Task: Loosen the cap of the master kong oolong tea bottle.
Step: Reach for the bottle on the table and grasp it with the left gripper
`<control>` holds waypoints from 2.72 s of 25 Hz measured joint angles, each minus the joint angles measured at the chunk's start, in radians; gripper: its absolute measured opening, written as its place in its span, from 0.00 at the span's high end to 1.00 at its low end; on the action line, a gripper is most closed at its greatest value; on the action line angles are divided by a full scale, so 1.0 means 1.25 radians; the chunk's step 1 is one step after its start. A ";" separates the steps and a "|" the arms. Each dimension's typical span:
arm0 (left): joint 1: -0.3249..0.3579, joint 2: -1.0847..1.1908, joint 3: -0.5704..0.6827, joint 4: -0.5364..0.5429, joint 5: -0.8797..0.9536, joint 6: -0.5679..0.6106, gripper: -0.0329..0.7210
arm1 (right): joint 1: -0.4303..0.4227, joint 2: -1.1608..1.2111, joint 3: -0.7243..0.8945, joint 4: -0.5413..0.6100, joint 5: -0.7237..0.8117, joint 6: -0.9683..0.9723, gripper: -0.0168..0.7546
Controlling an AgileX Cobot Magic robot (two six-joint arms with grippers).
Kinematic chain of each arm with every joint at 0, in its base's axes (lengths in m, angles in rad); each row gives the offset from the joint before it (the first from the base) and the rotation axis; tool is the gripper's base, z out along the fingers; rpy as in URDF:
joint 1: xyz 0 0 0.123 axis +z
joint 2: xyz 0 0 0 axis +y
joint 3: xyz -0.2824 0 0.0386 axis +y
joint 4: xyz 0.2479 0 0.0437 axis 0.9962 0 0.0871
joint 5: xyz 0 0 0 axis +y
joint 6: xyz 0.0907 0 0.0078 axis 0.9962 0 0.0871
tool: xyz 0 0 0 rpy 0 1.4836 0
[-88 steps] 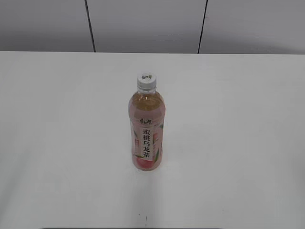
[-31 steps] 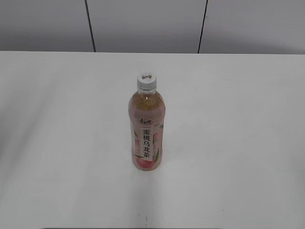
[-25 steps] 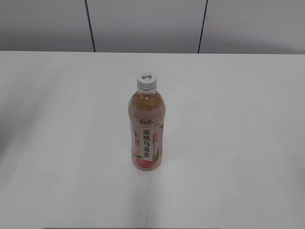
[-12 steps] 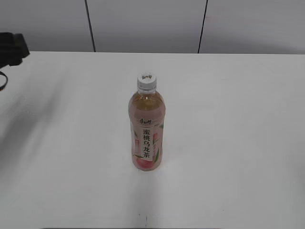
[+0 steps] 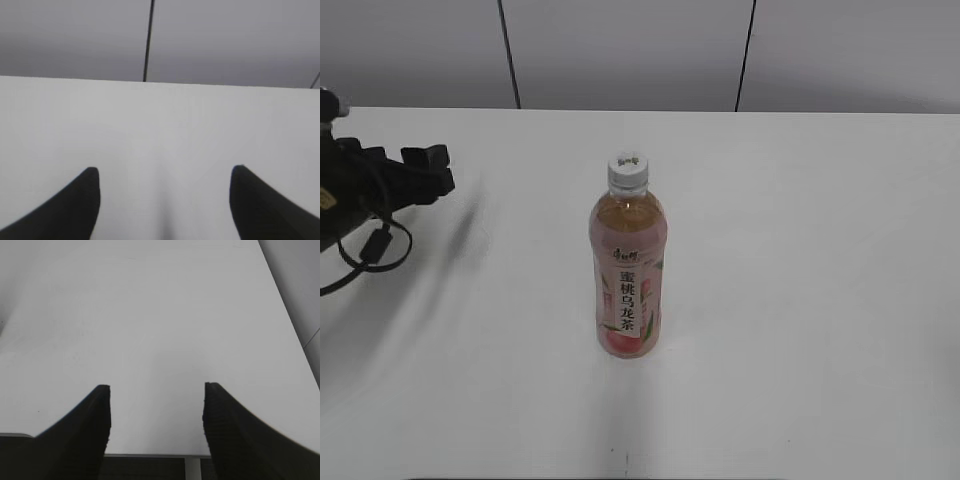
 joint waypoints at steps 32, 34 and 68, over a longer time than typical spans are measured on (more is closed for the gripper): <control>0.003 0.049 0.075 0.626 -0.221 -0.177 0.13 | 0.000 0.000 0.000 0.000 0.000 0.000 0.40; 0.005 0.049 0.105 0.634 -0.247 -0.176 0.13 | 0.000 0.000 0.000 0.000 0.000 0.000 0.40; -0.205 0.049 -0.043 0.676 -0.260 -0.188 0.13 | 0.000 0.000 0.000 0.000 0.000 0.000 0.40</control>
